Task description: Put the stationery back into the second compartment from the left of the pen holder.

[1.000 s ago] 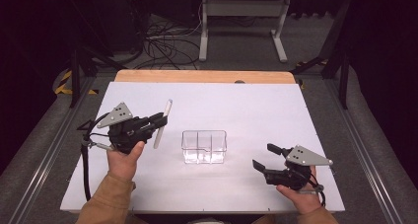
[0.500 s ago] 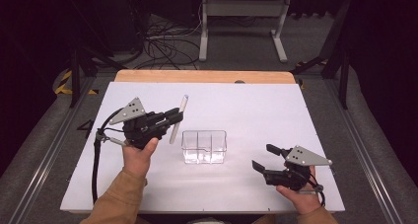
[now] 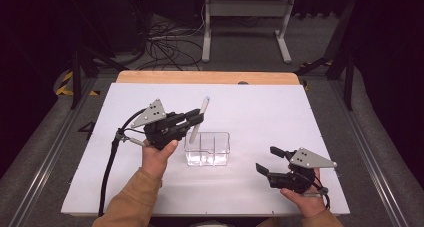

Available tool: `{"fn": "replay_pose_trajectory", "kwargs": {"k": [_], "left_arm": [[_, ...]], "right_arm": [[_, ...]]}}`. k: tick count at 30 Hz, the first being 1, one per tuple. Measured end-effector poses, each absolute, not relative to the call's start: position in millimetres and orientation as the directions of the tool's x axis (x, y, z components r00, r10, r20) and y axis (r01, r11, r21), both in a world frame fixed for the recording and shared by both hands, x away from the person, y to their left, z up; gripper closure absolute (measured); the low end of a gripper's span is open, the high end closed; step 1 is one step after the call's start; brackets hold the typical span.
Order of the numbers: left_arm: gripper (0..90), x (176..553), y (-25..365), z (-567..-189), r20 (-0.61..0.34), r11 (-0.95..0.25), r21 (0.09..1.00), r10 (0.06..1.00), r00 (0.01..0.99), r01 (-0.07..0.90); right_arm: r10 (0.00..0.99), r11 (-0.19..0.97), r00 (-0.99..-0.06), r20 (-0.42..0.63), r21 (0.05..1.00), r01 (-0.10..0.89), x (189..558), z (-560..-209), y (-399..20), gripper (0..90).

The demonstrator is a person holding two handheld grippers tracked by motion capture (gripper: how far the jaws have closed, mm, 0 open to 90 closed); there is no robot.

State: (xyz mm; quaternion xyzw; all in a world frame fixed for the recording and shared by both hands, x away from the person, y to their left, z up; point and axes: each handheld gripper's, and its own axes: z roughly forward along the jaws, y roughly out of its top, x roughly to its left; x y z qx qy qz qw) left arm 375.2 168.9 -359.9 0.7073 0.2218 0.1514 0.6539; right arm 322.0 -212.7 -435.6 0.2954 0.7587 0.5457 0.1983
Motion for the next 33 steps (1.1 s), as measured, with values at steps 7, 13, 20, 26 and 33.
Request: {"fn": "replay_pose_trajectory", "kwargs": {"k": [7, 13, 20, 26, 33], "left_arm": [[78.5, 382, 158, -369, -0.079, -0.045, 0.992, 0.491, 0.868, 0.115], [78.5, 385, 150, -375, -0.080, -0.025, 0.994, 0.464, 0.882, 0.104], [78.4, 390, 144, -384, -0.100, -0.045, 0.990, 0.449, 0.888, 0.134], [78.4, 392, 143, -390, -0.090, -0.077, 0.987, 0.451, 0.888, 0.139], [78.3, 392, 144, -396, -0.088, -0.088, 0.986, 0.451, 0.888, 0.143]], "right_arm": [[0.662, 0.233, -0.749, 0.023, 0.944, 0.234, 322, -436, -213, 23.7], [0.658, 0.232, -0.752, 0.025, 0.944, 0.234, 322, -436, -212, 23.6], [0.657, 0.231, -0.754, 0.023, 0.945, 0.231, 322, -436, -213, 23.6], [0.655, 0.232, -0.755, 0.022, 0.945, 0.229, 321, -436, -213, 23.6], [0.654, 0.232, -0.756, 0.023, 0.945, 0.230, 321, -435, -213, 23.6]]}}
